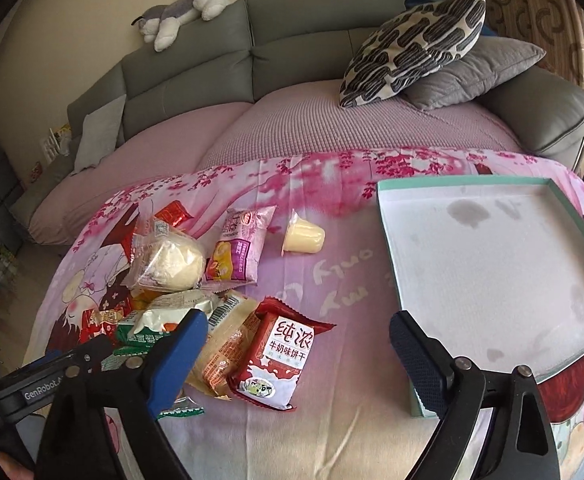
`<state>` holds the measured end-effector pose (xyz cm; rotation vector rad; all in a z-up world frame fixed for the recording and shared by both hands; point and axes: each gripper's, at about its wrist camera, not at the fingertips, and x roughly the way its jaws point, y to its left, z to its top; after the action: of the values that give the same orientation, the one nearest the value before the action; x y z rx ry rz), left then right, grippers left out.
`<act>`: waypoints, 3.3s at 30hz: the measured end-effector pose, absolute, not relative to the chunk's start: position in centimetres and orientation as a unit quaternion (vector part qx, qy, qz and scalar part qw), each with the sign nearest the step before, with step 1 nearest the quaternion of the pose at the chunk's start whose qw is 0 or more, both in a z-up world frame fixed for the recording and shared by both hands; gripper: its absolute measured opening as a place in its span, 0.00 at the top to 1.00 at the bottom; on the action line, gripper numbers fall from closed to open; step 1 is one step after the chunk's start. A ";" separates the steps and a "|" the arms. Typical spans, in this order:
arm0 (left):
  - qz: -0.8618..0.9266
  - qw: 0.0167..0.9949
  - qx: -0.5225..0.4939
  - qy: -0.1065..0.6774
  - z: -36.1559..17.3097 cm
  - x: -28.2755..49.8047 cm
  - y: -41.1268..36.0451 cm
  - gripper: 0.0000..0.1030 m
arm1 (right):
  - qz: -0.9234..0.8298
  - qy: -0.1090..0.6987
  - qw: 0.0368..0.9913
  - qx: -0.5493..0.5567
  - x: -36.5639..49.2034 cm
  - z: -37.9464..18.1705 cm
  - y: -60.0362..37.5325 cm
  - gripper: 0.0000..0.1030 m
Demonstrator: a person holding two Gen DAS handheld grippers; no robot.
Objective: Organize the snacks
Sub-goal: 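Grasp the green barcode biscuit pack with the left gripper while the right gripper grasps the red milk-biscuit pack, then carry both packs over the green tray and open both grippers to drop them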
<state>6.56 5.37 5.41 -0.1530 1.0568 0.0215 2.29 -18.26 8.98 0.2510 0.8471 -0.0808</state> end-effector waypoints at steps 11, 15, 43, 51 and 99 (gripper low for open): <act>0.016 0.845 -0.076 0.529 2.5 6.9 4.5 0.00 | -0.023 0.455 0.879 0.143 3.7 5.1 -18.4 0.28; 0.012 0.841 -0.072 0.536 1.8 6.8 3.9 0.00 | -0.020 0.461 0.877 0.137 3.9 4.6 -18.2 0.30; 0.044 0.840 -0.074 0.536 1.6 6.4 4.1 0.41 | -0.021 0.462 0.879 0.117 3.4 3.7 -18.1 0.59; 0.031 0.846 -0.095 0.523 3.3 5.8 6.1 0.43 | -0.021 0.428 0.896 0.118 2.5 6.3 -18.5 0.59; -0.252 0.835 0.045 0.486 6.7 6.7 -23.3 0.43 | -0.261 0.341 0.879 0.209 -3.6 9.3 -37.5 0.59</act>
<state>6.71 -23.26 6.71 0.0961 1.0300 -0.5328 -3.65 -37.48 9.26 0.4352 0.7103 -0.5438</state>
